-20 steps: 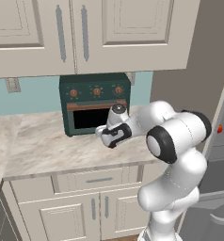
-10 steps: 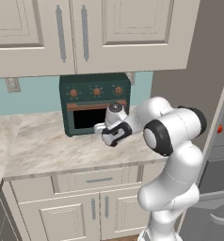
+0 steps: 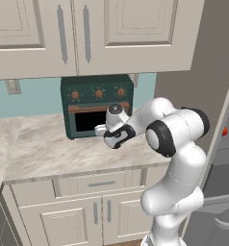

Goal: Place the mayonnaise and mayonnaise from the counter to the top shelf of the fridge. If the existing items in the fridge are on the top shelf, move them to other shelves.

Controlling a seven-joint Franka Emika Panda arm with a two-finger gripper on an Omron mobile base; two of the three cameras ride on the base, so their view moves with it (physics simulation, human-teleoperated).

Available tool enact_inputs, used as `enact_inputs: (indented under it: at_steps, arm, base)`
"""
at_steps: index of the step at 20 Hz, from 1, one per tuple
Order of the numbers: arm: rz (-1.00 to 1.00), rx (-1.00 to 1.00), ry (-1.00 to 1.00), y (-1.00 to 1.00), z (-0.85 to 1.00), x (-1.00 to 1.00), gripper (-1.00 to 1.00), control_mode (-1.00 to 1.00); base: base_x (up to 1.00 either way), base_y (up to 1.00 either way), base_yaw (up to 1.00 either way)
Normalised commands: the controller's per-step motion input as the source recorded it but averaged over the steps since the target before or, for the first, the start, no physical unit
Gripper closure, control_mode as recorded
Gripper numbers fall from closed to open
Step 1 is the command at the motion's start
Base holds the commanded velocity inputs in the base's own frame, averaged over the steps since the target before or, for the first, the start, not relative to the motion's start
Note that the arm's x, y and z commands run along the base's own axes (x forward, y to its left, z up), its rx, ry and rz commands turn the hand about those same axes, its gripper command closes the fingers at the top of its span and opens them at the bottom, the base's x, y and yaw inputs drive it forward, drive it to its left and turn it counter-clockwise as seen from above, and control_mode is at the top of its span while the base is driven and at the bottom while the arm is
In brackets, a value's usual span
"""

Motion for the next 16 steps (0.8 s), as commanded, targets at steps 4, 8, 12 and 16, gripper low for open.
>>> enact_inputs:
  at_steps: [4,8,12,16]
  arm:
    - [0.00,0.00,0.00,0.00,0.00,0.00,1.00,-1.00]
    - [0.00,0.00,0.00,0.00,0.01,-0.01,1.00,-1.00]
    - [0.00,0.00,0.00,0.00,0.15,-0.14,1.00,-1.00]
    - [0.00,0.00,0.00,0.10,0.36,-0.34,1.00,-1.00]
  base:
    - [0.00,0.00,0.00]
    - [0.00,0.00,0.00]
    - [0.00,0.00,0.00]
    - [0.00,0.00,0.00]
